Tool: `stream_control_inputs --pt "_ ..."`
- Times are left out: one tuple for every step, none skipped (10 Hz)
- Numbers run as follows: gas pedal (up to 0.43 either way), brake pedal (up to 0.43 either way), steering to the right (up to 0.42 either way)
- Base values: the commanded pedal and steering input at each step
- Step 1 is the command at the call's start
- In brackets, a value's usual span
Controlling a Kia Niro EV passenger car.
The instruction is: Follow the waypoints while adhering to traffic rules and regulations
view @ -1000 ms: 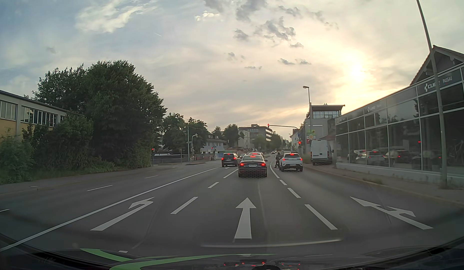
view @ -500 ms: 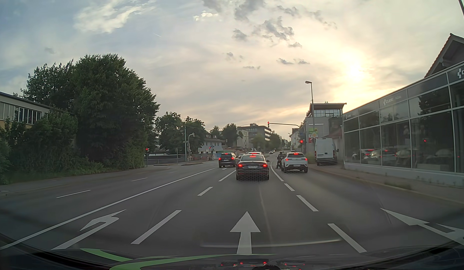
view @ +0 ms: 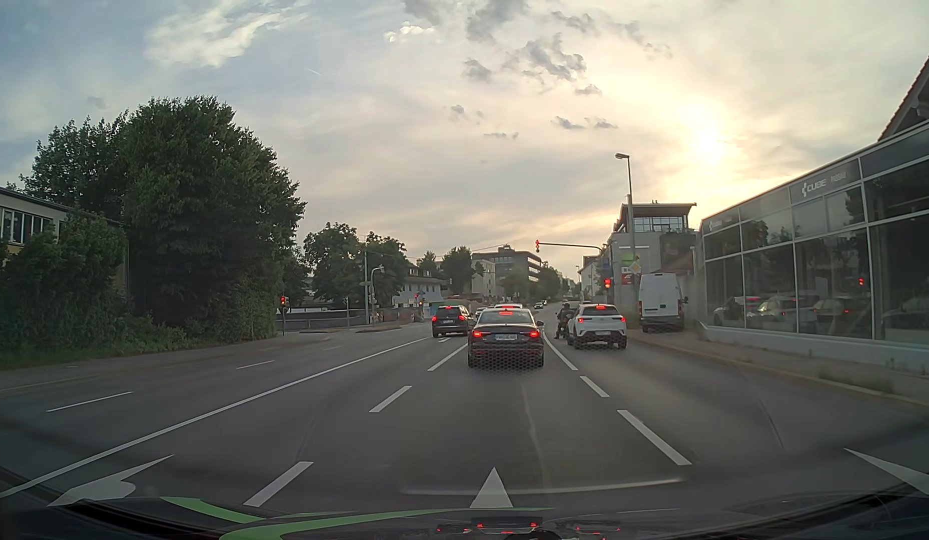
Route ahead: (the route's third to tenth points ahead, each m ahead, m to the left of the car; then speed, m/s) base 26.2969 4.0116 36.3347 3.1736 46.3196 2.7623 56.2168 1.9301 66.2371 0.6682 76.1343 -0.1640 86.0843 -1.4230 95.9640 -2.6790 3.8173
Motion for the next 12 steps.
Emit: stream_control_inputs --pt "0.000 0.000 0.010" --pt "0.000 0.000 0.011" --pt "0.000 0.000 0.010" --pt "0.000 0.000 0.010" --pt "0.000 0.000 0.011" --pt "0.000 0.000 0.011" --pt "0.000 0.000 0.010" --pt "0.000 0.000 0.010" --pt "0.000 0.000 0.010" --pt "0.000 0.000 0.010" --pt "0.000 0.000 0.010" --pt "0.000 0.000 0.011"
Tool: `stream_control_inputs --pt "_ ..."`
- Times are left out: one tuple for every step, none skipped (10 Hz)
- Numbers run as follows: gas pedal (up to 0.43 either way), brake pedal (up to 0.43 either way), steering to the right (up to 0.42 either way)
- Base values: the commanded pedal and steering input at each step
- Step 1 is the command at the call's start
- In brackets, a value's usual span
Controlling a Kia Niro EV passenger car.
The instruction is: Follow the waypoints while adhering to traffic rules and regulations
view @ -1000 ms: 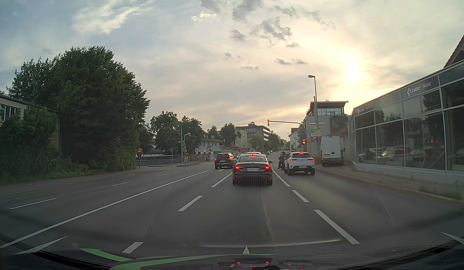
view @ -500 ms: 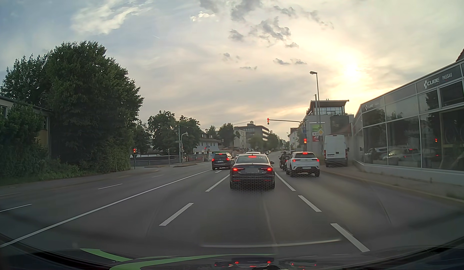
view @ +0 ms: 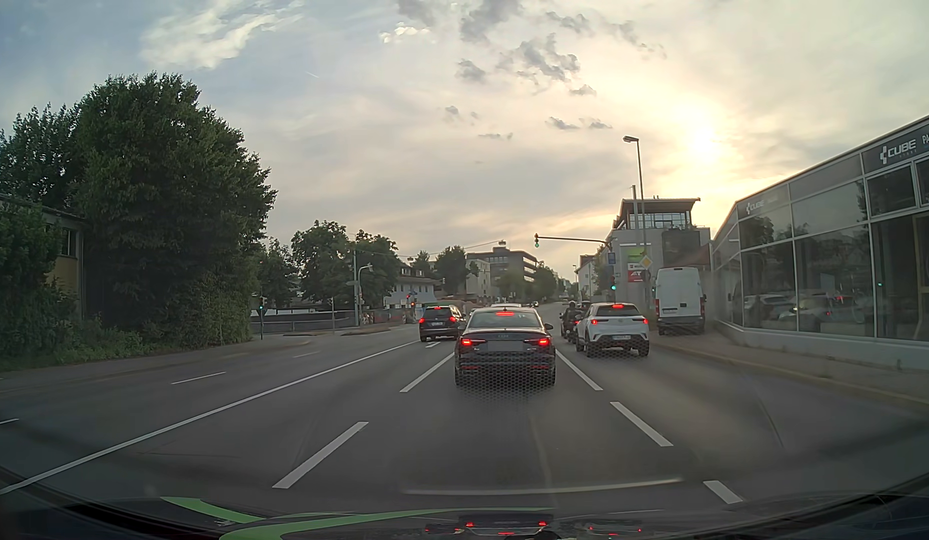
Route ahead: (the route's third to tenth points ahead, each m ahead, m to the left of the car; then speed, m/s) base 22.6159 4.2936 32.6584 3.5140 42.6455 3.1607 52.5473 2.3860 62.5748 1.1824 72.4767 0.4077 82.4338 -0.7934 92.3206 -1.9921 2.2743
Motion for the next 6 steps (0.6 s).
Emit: stream_control_inputs --pt "0.000 0.000 0.012" --pt "0.000 0.000 0.012" --pt "0.000 0.000 0.013" --pt "0.000 0.000 0.013" --pt "0.000 0.000 0.014" --pt "0.000 0.000 0.014"
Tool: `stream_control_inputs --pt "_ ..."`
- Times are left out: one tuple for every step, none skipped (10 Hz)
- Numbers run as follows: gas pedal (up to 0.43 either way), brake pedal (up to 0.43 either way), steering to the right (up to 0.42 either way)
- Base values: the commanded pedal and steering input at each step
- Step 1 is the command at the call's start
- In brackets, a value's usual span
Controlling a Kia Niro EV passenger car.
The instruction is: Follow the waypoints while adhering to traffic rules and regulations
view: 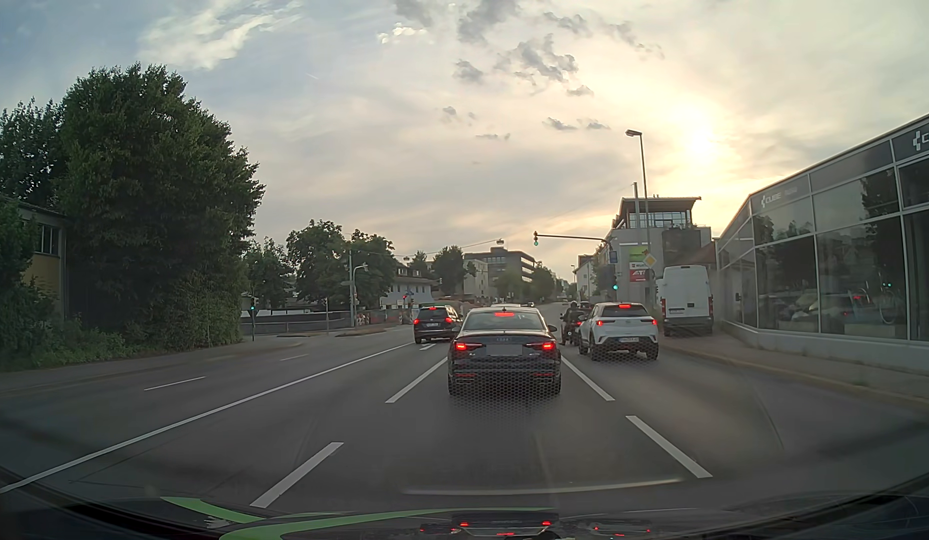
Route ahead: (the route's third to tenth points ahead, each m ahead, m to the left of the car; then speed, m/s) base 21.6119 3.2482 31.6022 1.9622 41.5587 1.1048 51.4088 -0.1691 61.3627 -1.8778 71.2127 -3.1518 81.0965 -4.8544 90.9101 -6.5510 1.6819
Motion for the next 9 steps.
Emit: stream_control_inputs --pt "0.000 0.000 0.014" --pt "0.000 0.000 0.015" --pt "0.000 0.000 0.016" --pt "0.000 0.000 0.017" --pt "0.000 0.000 0.017" --pt "0.000 0.000 0.016" --pt "0.000 0.000 0.017" --pt "0.000 0.000 0.017" --pt "0.000 0.000 0.017"
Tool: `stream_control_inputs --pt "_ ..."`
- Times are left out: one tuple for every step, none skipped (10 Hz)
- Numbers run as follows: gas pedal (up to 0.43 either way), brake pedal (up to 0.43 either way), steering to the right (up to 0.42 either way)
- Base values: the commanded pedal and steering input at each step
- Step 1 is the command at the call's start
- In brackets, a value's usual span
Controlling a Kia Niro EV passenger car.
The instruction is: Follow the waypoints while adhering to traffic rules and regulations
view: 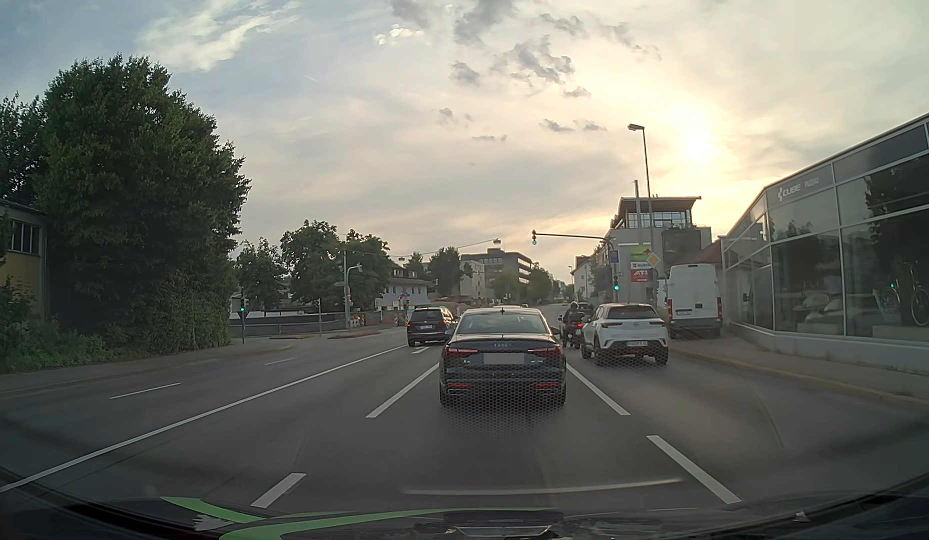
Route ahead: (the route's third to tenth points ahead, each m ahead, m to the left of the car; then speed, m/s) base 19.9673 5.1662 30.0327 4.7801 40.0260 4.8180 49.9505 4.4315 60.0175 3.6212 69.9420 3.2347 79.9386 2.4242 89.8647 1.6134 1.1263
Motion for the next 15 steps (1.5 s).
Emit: stream_control_inputs --pt "0.000 0.000 0.017" --pt "0.000 0.000 0.017" --pt "0.000 0.000 0.017" --pt "0.000 0.000 0.016" --pt "0.000 0.000 0.015" --pt "0.000 0.000 0.015" --pt "0.000 0.000 0.015" --pt "0.000 0.000 0.014" --pt "0.000 0.000 0.013" --pt "0.000 0.000 0.013" --pt "0.000 0.000 0.012" --pt "0.000 0.000 0.012" --pt "0.000 0.000 0.012" --pt "0.000 0.000 0.011" --pt "0.000 0.000 0.010"
